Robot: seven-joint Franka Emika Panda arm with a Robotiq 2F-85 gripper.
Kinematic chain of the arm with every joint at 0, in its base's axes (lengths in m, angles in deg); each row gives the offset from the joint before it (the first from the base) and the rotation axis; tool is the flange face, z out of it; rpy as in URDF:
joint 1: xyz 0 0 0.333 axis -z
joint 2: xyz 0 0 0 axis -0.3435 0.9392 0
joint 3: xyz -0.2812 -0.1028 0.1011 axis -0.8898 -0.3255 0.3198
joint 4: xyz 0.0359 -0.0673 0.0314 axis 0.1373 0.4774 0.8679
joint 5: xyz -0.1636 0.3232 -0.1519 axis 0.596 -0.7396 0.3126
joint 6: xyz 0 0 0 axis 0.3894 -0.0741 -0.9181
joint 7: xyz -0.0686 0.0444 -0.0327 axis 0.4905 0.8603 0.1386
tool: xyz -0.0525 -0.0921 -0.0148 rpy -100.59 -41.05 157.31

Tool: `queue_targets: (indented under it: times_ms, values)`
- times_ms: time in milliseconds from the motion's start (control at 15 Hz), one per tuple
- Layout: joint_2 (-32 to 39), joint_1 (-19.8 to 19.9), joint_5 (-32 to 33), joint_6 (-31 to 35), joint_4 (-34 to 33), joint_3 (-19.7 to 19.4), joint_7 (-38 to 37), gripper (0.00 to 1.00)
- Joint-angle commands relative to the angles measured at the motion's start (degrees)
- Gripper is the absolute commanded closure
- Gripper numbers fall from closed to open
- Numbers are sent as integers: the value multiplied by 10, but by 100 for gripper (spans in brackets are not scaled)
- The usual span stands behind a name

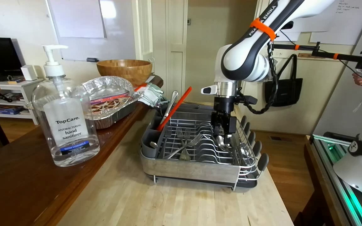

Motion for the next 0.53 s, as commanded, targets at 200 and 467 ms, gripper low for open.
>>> queue_targets:
  times_ms: [200, 467]
  values:
    - [11, 11, -13, -11, -17, 4, 8, 68]
    - [11, 14, -11, -9, -21, 2, 5, 99]
